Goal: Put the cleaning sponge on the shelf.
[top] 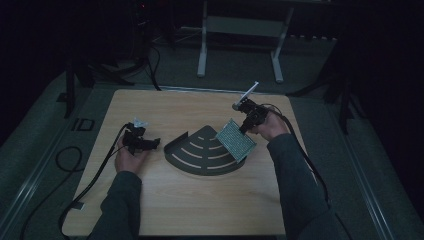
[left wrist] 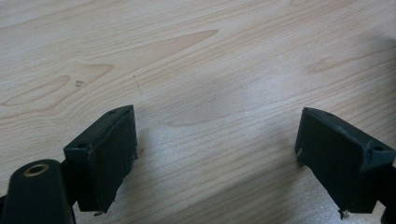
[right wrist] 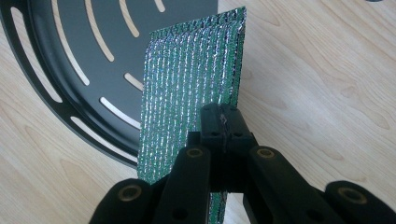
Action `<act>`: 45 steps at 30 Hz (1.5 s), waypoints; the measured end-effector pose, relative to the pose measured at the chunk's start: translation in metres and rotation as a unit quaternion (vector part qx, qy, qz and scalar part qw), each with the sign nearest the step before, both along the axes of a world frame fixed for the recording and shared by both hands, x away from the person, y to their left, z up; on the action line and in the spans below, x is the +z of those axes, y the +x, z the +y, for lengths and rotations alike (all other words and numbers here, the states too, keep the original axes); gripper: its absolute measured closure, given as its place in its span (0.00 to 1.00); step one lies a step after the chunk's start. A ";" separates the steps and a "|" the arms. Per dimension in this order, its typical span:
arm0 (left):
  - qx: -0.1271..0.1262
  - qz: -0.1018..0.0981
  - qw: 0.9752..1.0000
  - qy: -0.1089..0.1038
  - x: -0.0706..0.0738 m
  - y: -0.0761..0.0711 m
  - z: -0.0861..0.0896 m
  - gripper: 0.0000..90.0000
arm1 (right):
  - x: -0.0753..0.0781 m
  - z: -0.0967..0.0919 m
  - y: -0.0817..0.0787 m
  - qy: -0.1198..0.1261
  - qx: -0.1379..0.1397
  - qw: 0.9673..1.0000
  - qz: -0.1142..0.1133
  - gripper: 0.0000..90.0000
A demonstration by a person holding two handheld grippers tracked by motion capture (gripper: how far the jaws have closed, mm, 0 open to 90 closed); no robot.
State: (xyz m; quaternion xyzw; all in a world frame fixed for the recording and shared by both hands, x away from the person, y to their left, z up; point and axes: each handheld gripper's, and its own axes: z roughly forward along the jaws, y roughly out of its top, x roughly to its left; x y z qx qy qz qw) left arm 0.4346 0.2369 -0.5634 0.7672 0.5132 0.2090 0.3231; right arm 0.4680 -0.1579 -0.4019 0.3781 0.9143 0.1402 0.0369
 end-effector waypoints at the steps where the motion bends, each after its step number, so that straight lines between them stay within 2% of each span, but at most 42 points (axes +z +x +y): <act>1: 0.000 0.000 1.000 0.000 0.000 0.000 0.000 0.15 | -0.001 0.001 0.000 0.000 0.000 1.000 0.001 1.00; 26: 0.000 0.000 1.000 0.000 0.000 0.000 0.000 0.15 | -0.023 0.023 -0.001 0.000 0.010 1.000 0.011 1.00; 45: -0.001 0.000 1.000 0.000 0.000 0.000 0.000 0.15 | -0.029 0.029 0.001 0.006 0.004 1.000 0.005 1.00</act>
